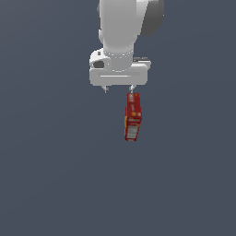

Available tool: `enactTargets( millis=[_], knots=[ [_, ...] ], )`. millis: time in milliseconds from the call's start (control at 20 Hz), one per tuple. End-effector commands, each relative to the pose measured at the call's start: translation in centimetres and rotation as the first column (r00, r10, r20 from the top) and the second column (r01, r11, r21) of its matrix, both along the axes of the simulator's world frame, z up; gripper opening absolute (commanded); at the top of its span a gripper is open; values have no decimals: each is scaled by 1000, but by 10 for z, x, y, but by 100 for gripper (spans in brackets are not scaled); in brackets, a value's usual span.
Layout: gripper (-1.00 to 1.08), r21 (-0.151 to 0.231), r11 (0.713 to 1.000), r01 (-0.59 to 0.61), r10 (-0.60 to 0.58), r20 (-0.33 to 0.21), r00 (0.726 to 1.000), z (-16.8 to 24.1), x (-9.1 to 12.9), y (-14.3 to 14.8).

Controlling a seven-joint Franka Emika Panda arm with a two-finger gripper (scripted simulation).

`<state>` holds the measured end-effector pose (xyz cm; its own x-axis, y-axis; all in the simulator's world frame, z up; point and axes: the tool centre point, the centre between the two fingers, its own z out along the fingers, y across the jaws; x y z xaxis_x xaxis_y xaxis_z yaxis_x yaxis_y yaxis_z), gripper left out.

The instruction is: Pick up the object and move it to a goal position.

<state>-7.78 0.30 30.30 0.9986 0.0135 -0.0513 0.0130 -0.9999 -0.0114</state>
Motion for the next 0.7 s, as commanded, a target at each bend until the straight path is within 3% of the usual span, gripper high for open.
enactTargets(
  millis=[0,650],
  knots=[
    [100,0,1000,0,0,0,1000,0,0,0],
    [100,5,1000,-9,9,-13,1000,-2,1,-5]
  ],
)
